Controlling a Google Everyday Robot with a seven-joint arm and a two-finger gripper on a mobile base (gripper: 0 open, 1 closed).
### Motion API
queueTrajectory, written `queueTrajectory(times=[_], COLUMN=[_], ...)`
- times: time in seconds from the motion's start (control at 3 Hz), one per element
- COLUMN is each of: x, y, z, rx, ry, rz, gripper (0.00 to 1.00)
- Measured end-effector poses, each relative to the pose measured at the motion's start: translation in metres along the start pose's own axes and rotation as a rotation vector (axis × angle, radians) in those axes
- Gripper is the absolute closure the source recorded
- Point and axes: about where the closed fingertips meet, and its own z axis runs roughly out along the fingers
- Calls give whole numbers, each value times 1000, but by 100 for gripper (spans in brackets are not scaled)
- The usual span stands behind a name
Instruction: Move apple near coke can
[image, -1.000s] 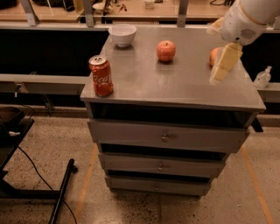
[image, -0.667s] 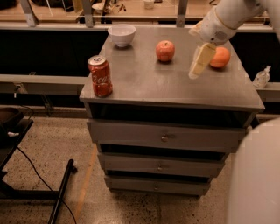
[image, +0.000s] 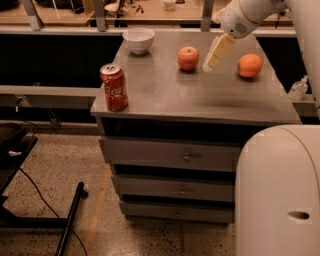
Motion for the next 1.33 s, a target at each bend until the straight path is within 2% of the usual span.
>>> queueTrajectory(times=[0.33, 0.67, 1.0, 1.33], x=[0, -7, -13, -8], y=[0, -6, -23, -32], z=[0, 23, 41, 64], rx=[-1, -10, 30, 48], ry=[1, -109, -184, -169], rz=[0, 63, 175, 276], gripper=[0, 0, 0, 0])
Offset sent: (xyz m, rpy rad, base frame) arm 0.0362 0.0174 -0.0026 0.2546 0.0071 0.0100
